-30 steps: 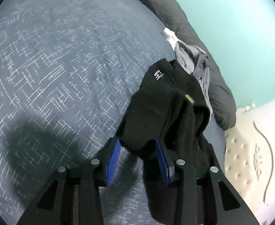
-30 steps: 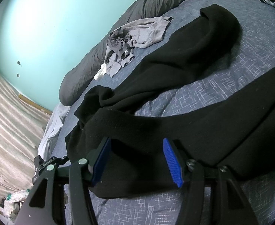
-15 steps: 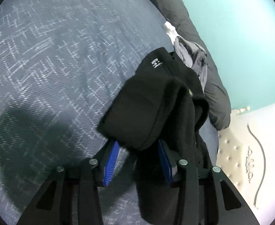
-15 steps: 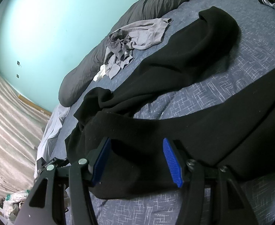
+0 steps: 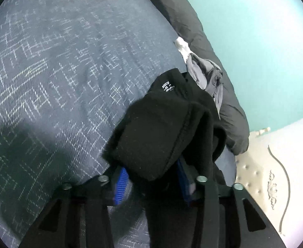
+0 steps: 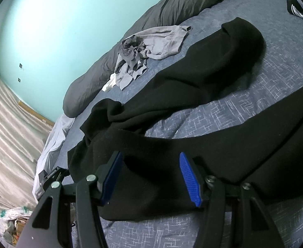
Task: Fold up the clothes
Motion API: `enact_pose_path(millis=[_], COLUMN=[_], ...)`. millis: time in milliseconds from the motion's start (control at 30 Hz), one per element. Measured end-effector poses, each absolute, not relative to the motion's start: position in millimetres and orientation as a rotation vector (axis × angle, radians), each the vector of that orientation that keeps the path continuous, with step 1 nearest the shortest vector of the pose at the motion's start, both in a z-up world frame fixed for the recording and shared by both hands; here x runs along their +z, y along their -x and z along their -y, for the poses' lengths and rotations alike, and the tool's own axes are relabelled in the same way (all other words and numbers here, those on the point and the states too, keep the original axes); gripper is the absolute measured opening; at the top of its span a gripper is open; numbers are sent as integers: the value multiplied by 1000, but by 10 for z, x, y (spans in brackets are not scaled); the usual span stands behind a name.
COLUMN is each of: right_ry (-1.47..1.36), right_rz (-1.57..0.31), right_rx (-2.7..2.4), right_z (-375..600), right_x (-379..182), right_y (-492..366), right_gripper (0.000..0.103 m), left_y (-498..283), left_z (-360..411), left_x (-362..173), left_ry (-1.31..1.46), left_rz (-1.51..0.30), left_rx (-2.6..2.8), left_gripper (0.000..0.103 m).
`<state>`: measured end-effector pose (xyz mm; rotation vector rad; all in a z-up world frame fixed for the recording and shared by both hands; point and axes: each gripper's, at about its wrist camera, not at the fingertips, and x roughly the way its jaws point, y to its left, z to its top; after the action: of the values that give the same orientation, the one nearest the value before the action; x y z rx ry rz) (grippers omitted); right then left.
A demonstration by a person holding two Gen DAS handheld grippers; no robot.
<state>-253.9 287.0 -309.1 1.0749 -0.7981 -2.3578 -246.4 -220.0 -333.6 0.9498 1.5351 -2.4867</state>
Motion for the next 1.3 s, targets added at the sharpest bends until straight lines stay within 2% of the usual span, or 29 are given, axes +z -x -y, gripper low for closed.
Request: enact_pose_path(millis=[33, 100, 300, 533, 900, 1100, 1300], right_ry=[-1073, -1068, -1070, -1036, -969, -924, -915], right_rz=[798, 797, 797, 803, 813, 826, 842], right_rx=[-2359, -2362, -2359, -2363, -2346, -2342, -2339], right_z=[-2876, -2884, -2875, -2876, -2789, -2804, -2811], right_x=[-3085, -3077, -3082, -3029, -2902, -2804, -2768], right_y=[2537, 2537, 2545, 2535, 2457, 2418, 2434], right_gripper=[59, 59, 59, 59, 59, 59, 59], left_y=[2462, 2453, 2315, 1919, 1294, 913, 743], left_z=[2198, 2200, 2192, 2241, 2278, 2279, 2376], left_x=[-3322, -3284, -3013, -2529, -2114, -2194, -2790], left_ry=[-951, -947, -896, -833, -941, -1004, -1120], left_rz=[-1520, -1494, -1421, -1307, -1194, -1215, -1311], left_rx=[-2493, -2502, -2560, -2620, -2627, -2571, -2400], left_gripper=[36, 26, 15, 13, 12, 12, 12])
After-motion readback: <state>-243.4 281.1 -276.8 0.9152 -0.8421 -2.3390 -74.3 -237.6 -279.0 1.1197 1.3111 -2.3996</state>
